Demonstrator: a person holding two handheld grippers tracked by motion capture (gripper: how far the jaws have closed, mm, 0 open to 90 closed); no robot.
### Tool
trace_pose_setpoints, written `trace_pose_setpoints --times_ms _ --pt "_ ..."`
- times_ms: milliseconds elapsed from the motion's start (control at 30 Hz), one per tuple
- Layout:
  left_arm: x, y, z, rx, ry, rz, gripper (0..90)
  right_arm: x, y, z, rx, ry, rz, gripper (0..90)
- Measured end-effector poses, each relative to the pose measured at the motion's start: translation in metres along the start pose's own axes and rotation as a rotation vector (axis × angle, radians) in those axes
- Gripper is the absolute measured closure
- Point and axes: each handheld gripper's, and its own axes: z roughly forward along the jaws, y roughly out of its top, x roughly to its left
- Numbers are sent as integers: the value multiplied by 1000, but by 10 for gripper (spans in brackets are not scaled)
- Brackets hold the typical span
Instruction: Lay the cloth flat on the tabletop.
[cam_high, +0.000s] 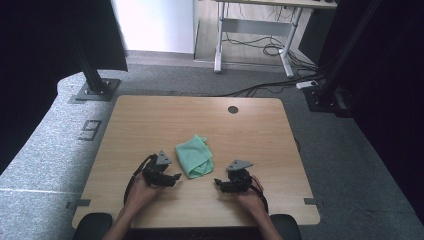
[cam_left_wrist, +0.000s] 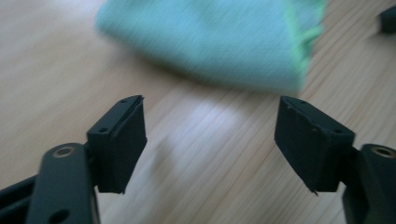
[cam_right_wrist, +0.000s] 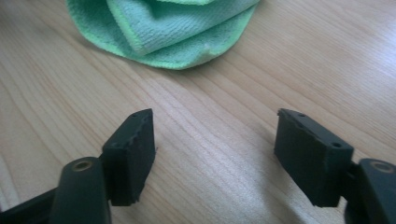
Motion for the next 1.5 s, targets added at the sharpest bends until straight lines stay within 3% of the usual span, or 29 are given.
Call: trace_pose_setpoints --times_ms 100,167,200,300,500,700,800,900,967,1033,1100,1267,1500 --pt "-5 15 5 -15 -37 25 286 2 0 1 11 18 -21 198" --pt "-7 22 8 -25 -61 31 317 2 1 2 12 20 -25 200" --pt "-8 26 11 -29 -75 38 329 2 1 1 12 19 -20 220" --pt "-11 30 16 -18 -83 54 360 0 4 -2 24 15 -3 429" --pt "-13 26 25 21 -62 62 418 4 21 1 21 72 16 479" --pt "-14 23 25 28 -74 56 550 20 51 15 3 130 -37 538" --pt "-15 22 26 32 -81 61 641 30 63 26 35 157 -86 598" --pt "-15 20 26 31 -86 54 753 35 64 40 111 116 -129 716" --pt "-13 17 22 12 -78 47 817 33 64 43 120 104 -112 813" --pt "-9 15 16 -16 -69 32 842 30 66 39 111 117 -73 843" --pt "-3 13 8 -52 -61 3 848 26 68 32 101 112 -70 850" --pt "16 9 -17 -136 -44 -74 850 13 76 7 63 66 -67 851" --pt "37 3 -47 -192 -32 -150 849 -11 87 -37 15 -9 -54 850"
